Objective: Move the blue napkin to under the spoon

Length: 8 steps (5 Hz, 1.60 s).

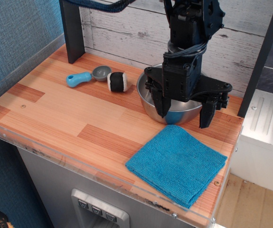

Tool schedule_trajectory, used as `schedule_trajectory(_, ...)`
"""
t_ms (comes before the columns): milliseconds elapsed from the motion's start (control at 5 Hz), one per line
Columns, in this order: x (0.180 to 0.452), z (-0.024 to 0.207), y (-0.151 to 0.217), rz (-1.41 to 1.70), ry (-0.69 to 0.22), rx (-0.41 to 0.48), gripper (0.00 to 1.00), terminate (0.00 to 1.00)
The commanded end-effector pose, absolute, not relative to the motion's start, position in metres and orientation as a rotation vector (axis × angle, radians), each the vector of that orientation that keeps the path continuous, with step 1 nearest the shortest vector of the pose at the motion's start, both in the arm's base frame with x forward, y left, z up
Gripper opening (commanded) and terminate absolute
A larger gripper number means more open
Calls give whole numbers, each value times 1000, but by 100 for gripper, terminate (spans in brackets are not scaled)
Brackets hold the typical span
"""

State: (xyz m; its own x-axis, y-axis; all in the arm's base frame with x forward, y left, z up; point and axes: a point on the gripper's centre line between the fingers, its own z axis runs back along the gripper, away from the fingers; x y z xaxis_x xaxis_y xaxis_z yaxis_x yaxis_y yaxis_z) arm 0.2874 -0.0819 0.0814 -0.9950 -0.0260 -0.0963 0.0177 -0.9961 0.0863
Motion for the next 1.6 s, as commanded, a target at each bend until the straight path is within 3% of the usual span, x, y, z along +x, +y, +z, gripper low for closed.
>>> schedule_trajectory(0,287,81,-82,-3113,-133,152,100,0)
schedule_trajectory(600,280,49,-92,-3128,-122,55,100,0)
schedule_trajectory(1400,251,0,-83,-3112,-78,-167,100,0)
